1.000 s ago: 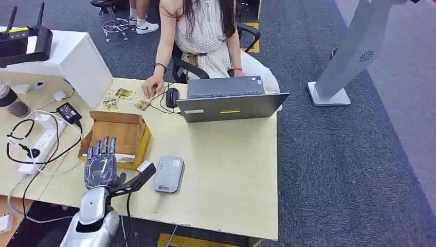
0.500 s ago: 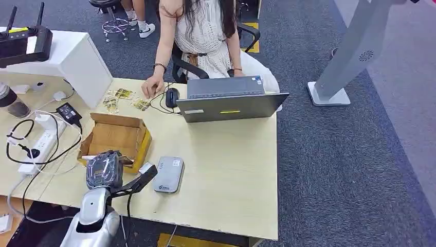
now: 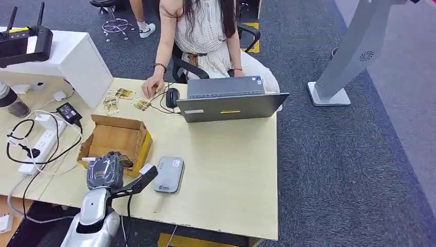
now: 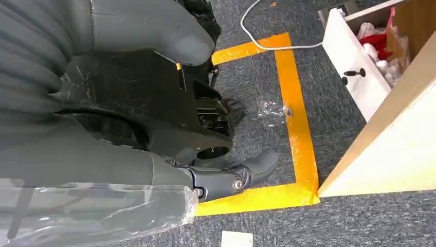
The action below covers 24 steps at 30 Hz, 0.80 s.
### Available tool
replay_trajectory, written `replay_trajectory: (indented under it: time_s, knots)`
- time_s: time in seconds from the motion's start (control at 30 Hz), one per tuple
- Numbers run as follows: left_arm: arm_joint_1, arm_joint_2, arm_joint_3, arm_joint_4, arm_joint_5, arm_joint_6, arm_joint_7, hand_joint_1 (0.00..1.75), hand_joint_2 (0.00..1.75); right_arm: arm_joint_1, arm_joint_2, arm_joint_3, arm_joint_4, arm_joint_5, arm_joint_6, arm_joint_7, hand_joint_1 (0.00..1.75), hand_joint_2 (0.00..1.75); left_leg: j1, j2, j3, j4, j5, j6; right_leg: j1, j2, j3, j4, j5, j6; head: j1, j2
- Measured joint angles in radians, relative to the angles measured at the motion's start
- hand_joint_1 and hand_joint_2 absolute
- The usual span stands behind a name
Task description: Pass the card to the sensor for recognition and then transmit it.
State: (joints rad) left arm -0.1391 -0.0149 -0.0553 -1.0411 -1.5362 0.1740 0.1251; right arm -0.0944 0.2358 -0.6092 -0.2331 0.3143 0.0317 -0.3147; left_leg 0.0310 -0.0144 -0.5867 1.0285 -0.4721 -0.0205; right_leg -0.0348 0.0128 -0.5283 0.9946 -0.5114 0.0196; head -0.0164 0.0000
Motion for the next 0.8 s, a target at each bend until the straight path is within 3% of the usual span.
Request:
replay_trajectory:
  time_s: [0.53,0.8]
  knots:
    - [0.013,0.0,0.0,-0.037,-0.001,0.033,0.022,1.75,1.75,0.0,0.0,-0.01,0.0,0.003,0.0,-0.003,0.0,1.75,0.0,0.0,0.0,0.0,0.0,0.0,0.0,0.0,0.0,0.0,0.0,0.0,0.0,0.0]
    - [-0.011,0.008,0.0,-0.047,-0.001,0.053,0.065,1.75,1.75,0.0,0.002,-0.01,0.0,0.014,0.001,-0.003,0.0,1.75,0.0,0.0,0.0,0.0,0.0,0.0,0.0,0.0,0.0,0.0,0.0,0.0,0.0,0.0]
